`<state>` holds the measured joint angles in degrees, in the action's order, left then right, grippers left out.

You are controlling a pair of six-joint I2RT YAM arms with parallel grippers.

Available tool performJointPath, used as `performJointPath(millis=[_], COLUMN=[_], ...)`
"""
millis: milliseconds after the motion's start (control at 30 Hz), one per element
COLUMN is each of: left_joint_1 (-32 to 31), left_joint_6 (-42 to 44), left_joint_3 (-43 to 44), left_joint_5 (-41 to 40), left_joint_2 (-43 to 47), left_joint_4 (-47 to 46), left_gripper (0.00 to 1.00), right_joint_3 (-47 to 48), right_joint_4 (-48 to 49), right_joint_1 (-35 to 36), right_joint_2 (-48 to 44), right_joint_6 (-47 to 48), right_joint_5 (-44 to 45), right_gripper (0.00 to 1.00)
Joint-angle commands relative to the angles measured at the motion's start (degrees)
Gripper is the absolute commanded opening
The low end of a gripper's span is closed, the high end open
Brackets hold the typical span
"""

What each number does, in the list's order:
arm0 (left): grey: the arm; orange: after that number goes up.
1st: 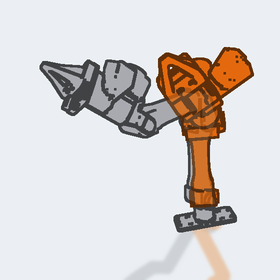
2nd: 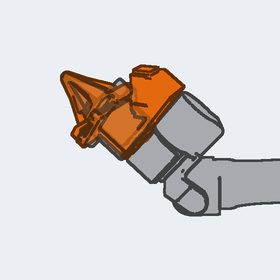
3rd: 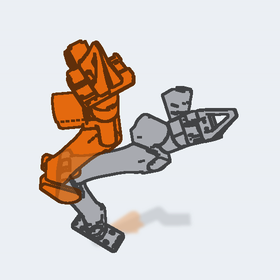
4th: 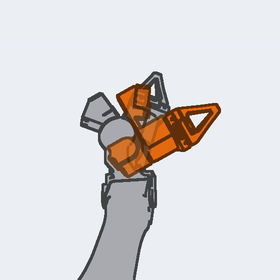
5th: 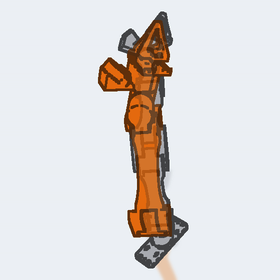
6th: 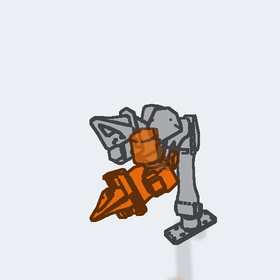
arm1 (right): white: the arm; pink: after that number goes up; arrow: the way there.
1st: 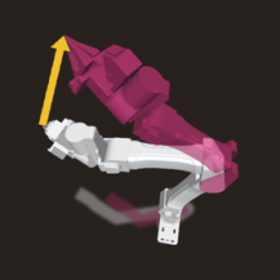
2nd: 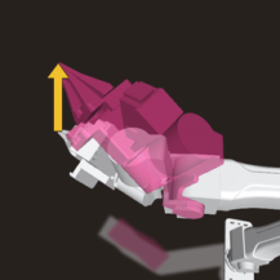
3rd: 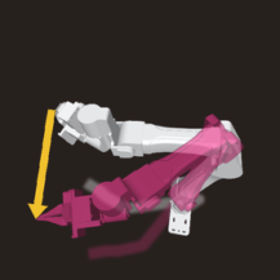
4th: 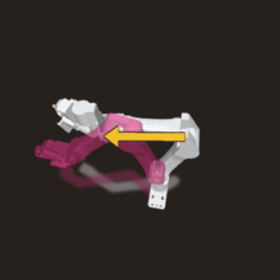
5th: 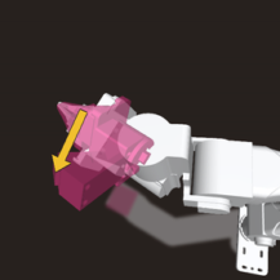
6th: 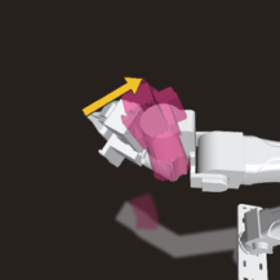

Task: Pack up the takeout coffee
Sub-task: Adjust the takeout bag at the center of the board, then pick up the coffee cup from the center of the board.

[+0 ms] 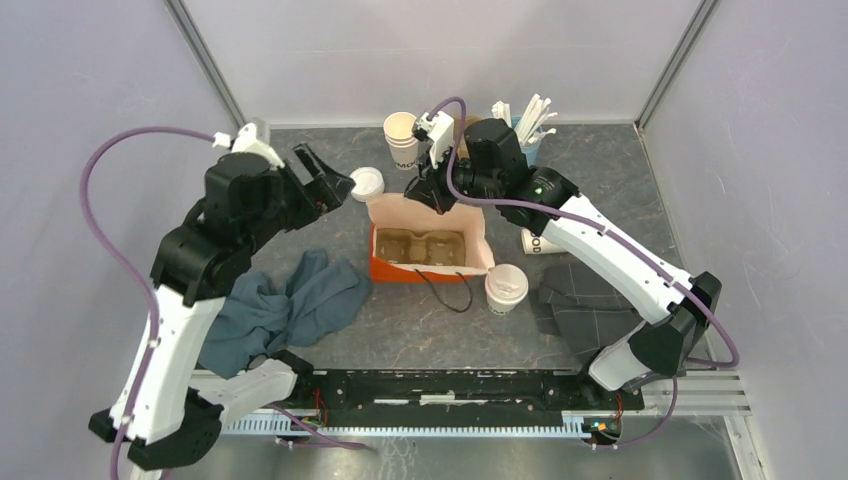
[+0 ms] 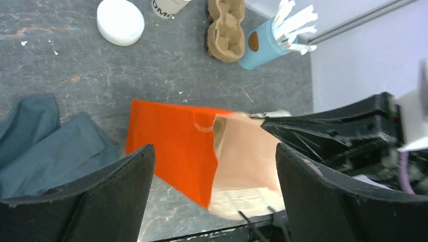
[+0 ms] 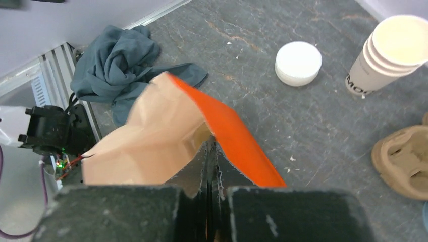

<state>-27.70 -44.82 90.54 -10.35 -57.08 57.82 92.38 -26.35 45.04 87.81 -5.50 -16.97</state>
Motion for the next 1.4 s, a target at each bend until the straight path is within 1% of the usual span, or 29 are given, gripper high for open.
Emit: performJointPath(millis=[0, 133, 300, 400, 500, 600, 633, 767, 833, 900, 933, 1000, 1067, 1133, 1200, 1333, 1367], left_joint_1=[0.0, 0.0, 0.0, 0.0, 0.0, -0.1, -0.1, -0.5, -0.5, -0.6, -0.6, -0.6, -0.6, -0.5, -0.6, -0.6, -0.6], left_joint_6=[9.1, 9.4, 6.9, 7.3, 9.9, 10.3, 10.4, 11.2, 11.8, 12.2, 12.3, 12.6, 12.7, 12.4, 11.9, 10.4, 10.0], left_joint_3=[3.0, 2.2, -2.3, -3.6, -2.3, -2.3, -2.6, -1.8, -1.4, -1.7, -1.8, -2.8, -3.7, -4.2, -4.6, -5.4, -6.0], left_joint_5=[4.2, 8.9, 9.5, 6.5, 3.8, 3.0, 2.9, 1.4, -0.2, -1.6, -2.1, -2.5, -2.6, -2.8, -2.6, -2.9, -2.8], left_joint_2=[-7.1, -8.5, -7.6, -7.9, -10.5, -12.9, -13.4, -16.3, -17.2, -17.3, -17.2, -16.6, -16.1, -16.0, -15.9, -15.3, -15.0], left_joint_4=[3.2, 1.5, 2.1, 2.2, 2.6, 1.9, 1.3, 0.7, 0.8, 0.8, 0.7, 0.1, -0.3, -0.3, -0.4, -0.5, -1.0], left_gripper=[0.94, 0.93, 0.90, 0.83, 0.74, 0.72, 0.70, 0.58, 0.48, 0.32, 0.28, 0.19, 0.10, 0.03, 0.02, 0.02, 0.02], right_joint_3=[3.7, 5.0, 5.8, 6.5, 6.5, 7.1, 7.3, 7.1, 6.9, 7.2, 7.4, 7.6, 8.1, 9.1, 11.0, 15.3, 15.5], right_joint_4=[-0.4, -0.2, -0.1, -0.5, -0.5, -0.7, -0.8, -1.2, -1.7, -2.8, -3.5, -4.9, -6.2, -7.7, -10.1, -15.6, -16.4], right_joint_1=[-0.2, -0.3, -0.2, -0.3, -0.2, -0.2, -0.2, -0.2, -0.2, -0.2, -0.2, -0.2, -0.5, -1.3, -2.4, -4.6, -4.9], right_joint_2=[-0.2, 0.7, 1.0, 1.1, 1.0, 1.5, 1.6, 1.7, 1.7, 1.6, 1.6, 1.2, 0.4, -0.6, -1.5, -4.0, -5.2], right_joint_6=[7.5, 6.9, 6.0, 5.9, 5.9, 5.6, 5.6, 4.1, 4.0, 4.1, 4.2, 4.5, 4.7, 4.4, 4.3, 5.0, 5.0], right_joint_5=[-4.6, -4.8, -4.6, -4.7, -4.6, -5.4, -5.6, -5.5, -5.1, -4.7, -4.4, -3.8, -2.6, -2.3, -1.7, 2.1, 3.0], right_gripper=[0.00, 0.00, 0.00, 0.00, 0.00, 0.00, 0.00, 0.00, 0.00, 0.01, 0.04, 0.17, 0.39, 0.55, 0.74, 0.97, 0.98])
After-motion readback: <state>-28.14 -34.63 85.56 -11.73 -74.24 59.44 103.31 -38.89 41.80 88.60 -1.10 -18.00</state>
